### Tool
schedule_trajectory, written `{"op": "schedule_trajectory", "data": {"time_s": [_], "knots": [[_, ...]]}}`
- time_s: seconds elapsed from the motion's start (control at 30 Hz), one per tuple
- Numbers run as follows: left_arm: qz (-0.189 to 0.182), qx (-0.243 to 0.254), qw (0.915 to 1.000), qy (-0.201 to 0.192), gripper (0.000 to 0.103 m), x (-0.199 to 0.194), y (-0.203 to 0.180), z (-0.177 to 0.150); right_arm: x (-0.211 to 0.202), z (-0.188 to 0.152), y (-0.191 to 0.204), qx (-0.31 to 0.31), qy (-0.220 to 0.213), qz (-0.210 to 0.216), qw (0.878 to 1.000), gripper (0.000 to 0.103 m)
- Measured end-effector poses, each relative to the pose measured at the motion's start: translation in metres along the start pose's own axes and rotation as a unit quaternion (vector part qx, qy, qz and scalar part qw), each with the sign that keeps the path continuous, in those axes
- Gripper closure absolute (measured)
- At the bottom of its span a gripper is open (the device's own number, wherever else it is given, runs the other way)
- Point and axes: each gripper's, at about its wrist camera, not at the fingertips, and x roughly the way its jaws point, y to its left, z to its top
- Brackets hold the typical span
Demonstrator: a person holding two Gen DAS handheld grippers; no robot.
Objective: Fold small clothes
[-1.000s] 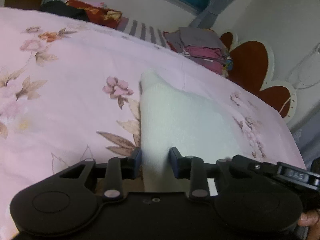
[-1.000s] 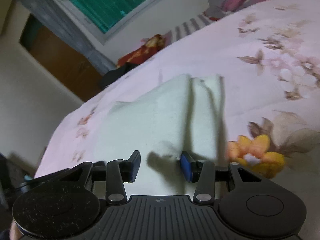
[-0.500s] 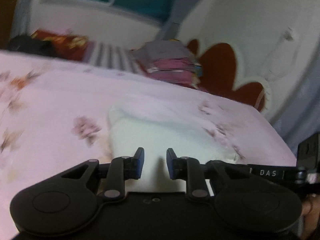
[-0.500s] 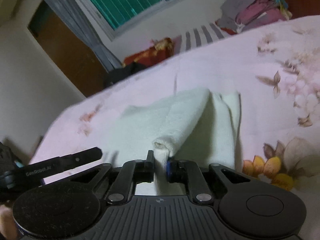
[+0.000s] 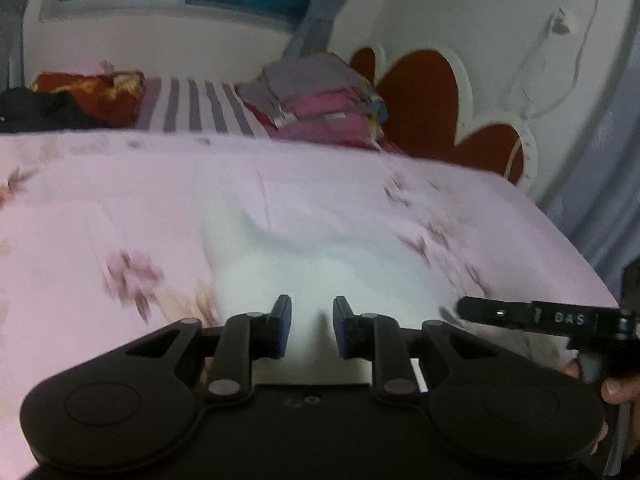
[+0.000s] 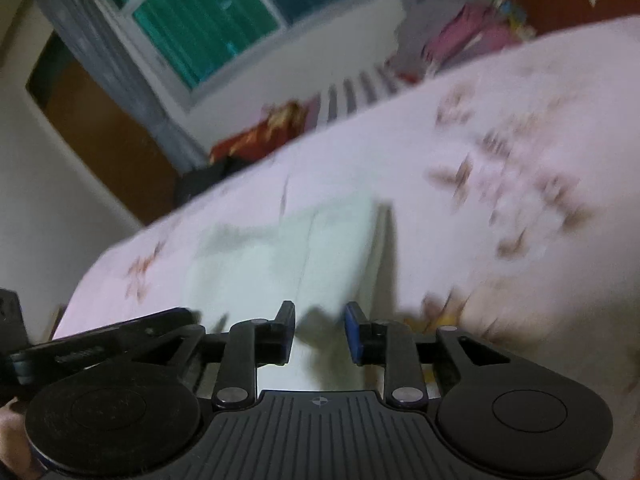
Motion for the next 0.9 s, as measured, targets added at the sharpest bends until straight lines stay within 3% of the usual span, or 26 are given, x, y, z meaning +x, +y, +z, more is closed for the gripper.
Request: {"op": "schedule_trajectory", "data": {"time_s": [0.13, 0.2, 0.23, 0.3, 0.33, 0.4, 0.47, 0.53, 0.63, 0.77, 0.83, 0.9], "knots": [[0.0, -0.003, 1.0, -0.004, 0.081, 0.025, 0.01, 0.018, 0.022, 0.025, 0.015, -0.049, -0.015, -0.012, 0.999, 0.076], [-0.006, -0.002, 0.9999, 0.014, 0.081, 0.048, 0.016, 0.019, 0.044, 0.029, 0.026, -0.085, 0.003, -0.014, 0.996, 0.077], [-0.009, -0.006, 0.9994, 0.032, 0.082, 0.061, 0.02, 0.016, 0.059, 0.029, 0.029, -0.105, 0.024, -0.026, 0.994, 0.081], [-0.032, -0.055, 0.9974, 0.032, 0.083, 0.077, 0.032, 0.009, 0.088, 0.024, 0.026, -0.134, 0.06, -0.072, 0.987, 0.086], [-0.034, -0.065, 0.9968, 0.032, 0.083, 0.077, 0.035, 0.01, 0.09, 0.025, 0.02, -0.12, 0.051, -0.071, 0.989, 0.086], [-0.03, -0.06, 0.9973, 0.029, 0.083, 0.067, 0.031, 0.013, 0.09, 0.029, 0.017, -0.103, 0.053, -0.075, 0.99, 0.086], [-0.034, -0.046, 0.9981, 0.021, 0.082, 0.055, 0.026, 0.012, 0.09, 0.026, 0.023, -0.127, 0.054, -0.079, 0.987, 0.086], [-0.021, -0.02, 0.9986, 0.044, 0.083, 0.055, 0.02, 0.005, 0.09, 0.027, 0.021, -0.125, 0.055, -0.074, 0.988, 0.086], [-0.022, -0.016, 0.9988, 0.042, 0.083, 0.054, 0.017, 0.001, 0.09, 0.029, 0.013, -0.122, 0.058, -0.068, 0.989, 0.086], [-0.036, -0.007, 0.9993, 0.005, 0.08, 0.024, 0.01, -0.003, 0.068, 0.032, 0.022, -0.133, 0.05, -0.076, 0.987, 0.086], [-0.031, -0.005, 0.9994, 0.017, 0.08, 0.023, 0.008, -0.013, 0.046, 0.03, 0.03, -0.135, 0.025, -0.049, 0.989, 0.086], [-0.022, 0.003, 0.9995, 0.023, 0.08, 0.025, 0.005, -0.024, 0.042, 0.024, 0.037, -0.142, 0.036, -0.037, 0.988, 0.086]]}}
